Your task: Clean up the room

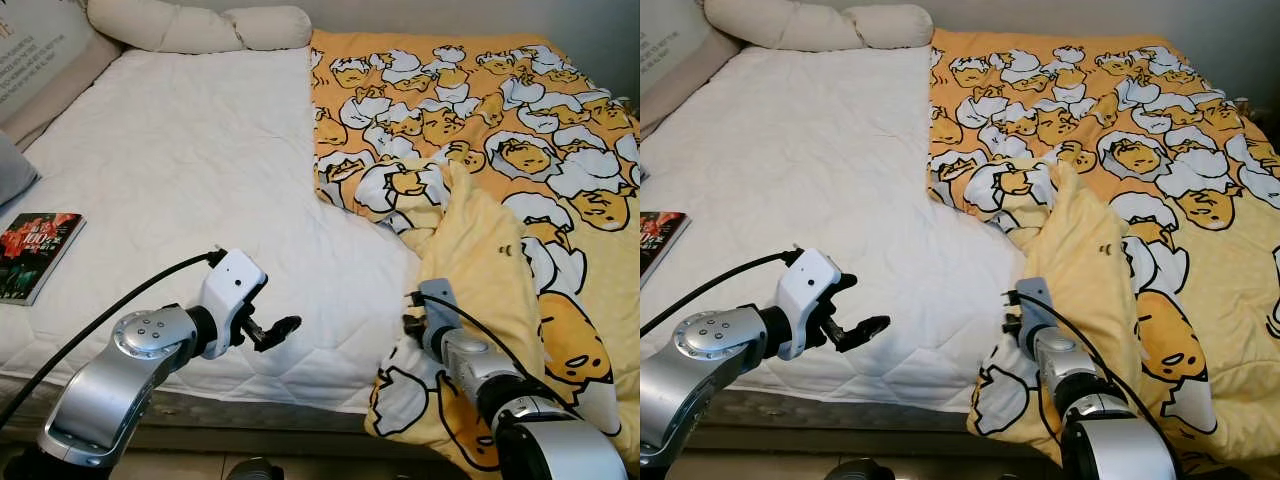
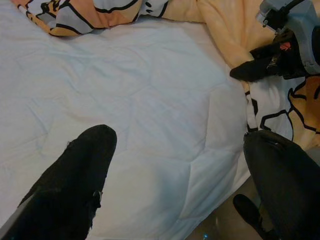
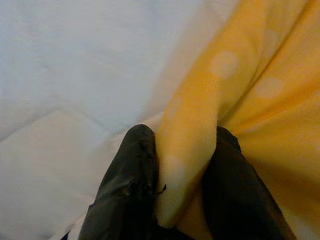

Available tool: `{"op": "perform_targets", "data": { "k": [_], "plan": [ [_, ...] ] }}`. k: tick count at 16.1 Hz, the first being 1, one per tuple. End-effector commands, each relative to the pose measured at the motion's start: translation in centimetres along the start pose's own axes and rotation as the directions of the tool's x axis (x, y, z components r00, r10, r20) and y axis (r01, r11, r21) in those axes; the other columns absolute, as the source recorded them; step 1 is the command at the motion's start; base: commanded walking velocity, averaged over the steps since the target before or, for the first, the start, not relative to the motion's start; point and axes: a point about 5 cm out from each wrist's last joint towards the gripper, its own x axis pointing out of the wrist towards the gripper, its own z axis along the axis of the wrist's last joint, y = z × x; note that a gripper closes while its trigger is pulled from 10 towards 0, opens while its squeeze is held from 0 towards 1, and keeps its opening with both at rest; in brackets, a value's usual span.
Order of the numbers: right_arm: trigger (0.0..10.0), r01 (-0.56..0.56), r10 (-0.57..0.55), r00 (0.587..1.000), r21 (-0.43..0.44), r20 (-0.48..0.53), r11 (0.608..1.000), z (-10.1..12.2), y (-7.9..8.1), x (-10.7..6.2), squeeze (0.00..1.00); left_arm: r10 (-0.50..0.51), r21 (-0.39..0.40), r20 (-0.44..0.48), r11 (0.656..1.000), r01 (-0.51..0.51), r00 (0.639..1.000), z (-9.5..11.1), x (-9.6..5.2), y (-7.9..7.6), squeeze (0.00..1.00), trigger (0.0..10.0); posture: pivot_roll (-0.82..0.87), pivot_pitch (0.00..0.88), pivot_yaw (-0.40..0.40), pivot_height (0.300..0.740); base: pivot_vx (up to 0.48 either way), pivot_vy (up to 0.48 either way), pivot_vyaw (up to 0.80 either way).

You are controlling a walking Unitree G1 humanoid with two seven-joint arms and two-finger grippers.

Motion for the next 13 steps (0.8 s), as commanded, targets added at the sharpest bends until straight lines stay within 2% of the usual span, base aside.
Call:
{"op": "perform_targets", "data": {
  "k": [1, 3, 5, 6, 7, 8, 9, 10, 11, 12, 13],
  "plan": [
    [0.0, -0.12, 0.119, 0.993, -0.054, -0.026, 0.991, -0.7, 0.8, 0.0, 0.0, -0.001, 0.002, -0.004, 1.0, 0.001, 1.0, -0.1, -0.2, -0.2, 0.0, 10.0, 0.12, 0.0, 0.026, 0.74, 0.0, 0.0, 0.0],
    [0.0, -0.371, 0.371, 0.928, -0.187, -0.04, 0.909, -1.5, 1.1, -0.9, 0.0, 0.001, -0.001, -0.007, 1.0, -0.001, 1.0, -0.2, -0.3, -0.2, 0.0, 10.0, 0.12, 0.0, 0.023, 0.74, 0.0, 0.0, 0.0],
    [0.0, -0.556, 0.552, 0.828, -0.271, -0.099, 0.785, -2.8, 0.8, -2.3, 0.0, 0.001, -0.002, -0.01, 1.0, -0.001, 1.0, -0.3, -0.4, -0.3, 0.0, 10.0, 0.12, 0.0, 0.023, 0.74, 0.0, 0.0, 0.0],
    [0.0, -0.686, 0.663, 0.723, -0.304, -0.193, 0.661, -4.3, 0.6, -3.6, 0.0, 0.001, -0.002, -0.011, 1.0, -0.001, 1.0, -0.4, -0.4, -0.3, 0.0, 10.0, 0.11, 0.0, 0.024, 0.74, 0.0, 0.0, 0.0],
    [0.0, -0.744, 0.705, 0.665, -0.301, -0.246, 0.597, -5.2, 0.5, -4.3, 0.0, 0.0, -0.003, -0.012, 1.0, 0.0, 1.0, -0.4, -0.4, -0.4, 0.0, 10.0, 0.11, 0.0, 0.024, 0.74, 0.0, 0.0, 0.0],
    [0.0, -0.823, 0.751, 0.568, -0.267, -0.336, 0.502, -6.8, 0.2, -5.4, 0.0, -0.003, -0.004, -0.012, 1.0, 0.003, 1.0, -0.4, -0.3, -0.4, 0.0, 10.0, 0.11, 0.0, 0.023, 0.74, 0.0, 0.0, 0.0],
    [0.0, -0.892, 0.78, 0.452, -0.196, -0.433, 0.408, -9.2, 0.0, -6.7, 0.0, -0.007, -0.004, -0.011, 1.0, 0.007, 1.0, -0.4, -0.3, -0.5, 0.0, 10.0, 0.11, 0.0, 0.024, 0.74, 0.0, 0.0, 0.0],
    [0.0, -0.907, 0.784, 0.419, -0.172, -0.457, 0.385, -10.1, -0.1, -7.1, 0.0, -0.009, -0.004, -0.011, 1.0, 0.009, 1.0, -0.3, -0.3, -0.5, 0.0, 10.0, 0.11, 0.0, 0.024, 0.74, 0.0, 0.0, 0.0],
    [3.8, -0.869, 0.73, 0.492, -0.216, -0.475, 0.445, -11.1, 0.1, -6.6, 0.0, -0.011, -0.004, -0.012, 1.0, 0.011, 1.0, -0.3, -0.3, -0.4, 0.0, 10.0, 0.11, 0.0, 0.029, 0.74, 0.0, 0.0, 0.0],
    [10.0, -0.812, 0.665, 0.581, -0.279, -0.469, 0.513, -11.5, 0.3, -6.0, 0.0, -0.013, -0.003, -0.014, 1.0, 0.013, 1.0, -0.3, -0.4, -0.4, 0.0, 10.0, 0.11, 0.0, 0.031, 0.74, 0.0, 0.0, 0.0],
    [10.0, -0.785, 0.655, 0.617, -0.274, -0.436, 0.556, -11.1, 0.6, -5.5, 0.08, -0.016, -0.001, -0.017, 1.0, 0.016, 1.0, -0.4, -0.4, -0.4, 0.0, 10.0, 0.11, 0.0, 0.036, 0.74, 0.0, 0.0, 0.0]
  ]
}}
